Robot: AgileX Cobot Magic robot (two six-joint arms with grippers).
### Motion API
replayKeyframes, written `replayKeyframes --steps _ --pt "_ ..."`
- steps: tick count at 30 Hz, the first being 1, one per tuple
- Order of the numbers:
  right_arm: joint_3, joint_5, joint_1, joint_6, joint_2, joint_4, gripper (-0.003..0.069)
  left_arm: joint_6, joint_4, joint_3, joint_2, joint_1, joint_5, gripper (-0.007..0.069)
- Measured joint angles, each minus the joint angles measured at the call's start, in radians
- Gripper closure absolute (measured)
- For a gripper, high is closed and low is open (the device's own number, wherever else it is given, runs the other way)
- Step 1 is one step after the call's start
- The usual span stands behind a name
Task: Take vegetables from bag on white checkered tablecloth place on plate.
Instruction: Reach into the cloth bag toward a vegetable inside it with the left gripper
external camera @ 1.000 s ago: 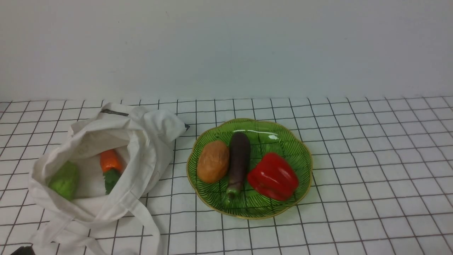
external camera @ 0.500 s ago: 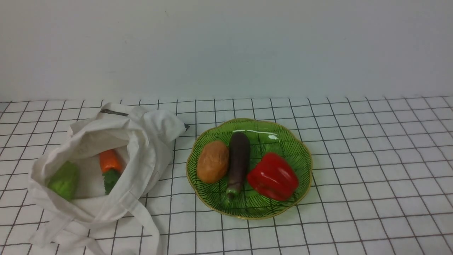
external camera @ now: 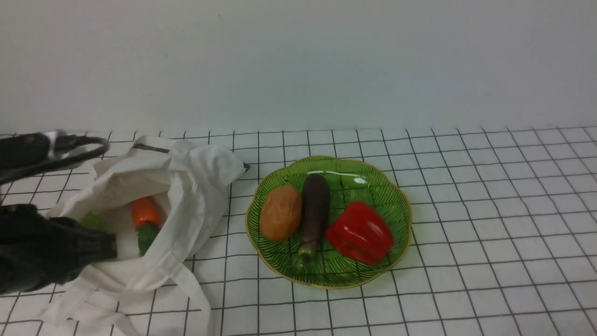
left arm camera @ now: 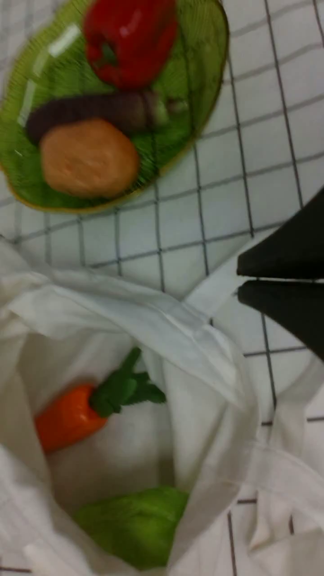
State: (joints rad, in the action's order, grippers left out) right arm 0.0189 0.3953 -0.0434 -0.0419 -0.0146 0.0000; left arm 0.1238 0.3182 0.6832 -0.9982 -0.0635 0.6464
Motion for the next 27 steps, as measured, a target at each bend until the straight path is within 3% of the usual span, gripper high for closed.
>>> replayKeyframes --steps 5,17,21,27 --pt "0.0 0.0 0.0 0.0 0.0 0.0 0.0675 -0.017 -0.064 0.123 -0.242 0.0 0.013 0.0632" --pt "0.0 0.0 0.0 0.0 0.0 0.0 0.0675 -0.044 -0.072 0.312 -0.565 0.0 0.014 0.0596" --pt "0.0 0.0 0.0 0.0 0.0 0.0 0.0675 -0.052 -0.074 0.357 -0.68 0.0 -0.027 0.0494" --pt "0.0 0.0 0.0 0.0 0.0 0.0 0.0675 -0.086 -0.083 0.367 -0.773 0.017 -0.075 0.0282"
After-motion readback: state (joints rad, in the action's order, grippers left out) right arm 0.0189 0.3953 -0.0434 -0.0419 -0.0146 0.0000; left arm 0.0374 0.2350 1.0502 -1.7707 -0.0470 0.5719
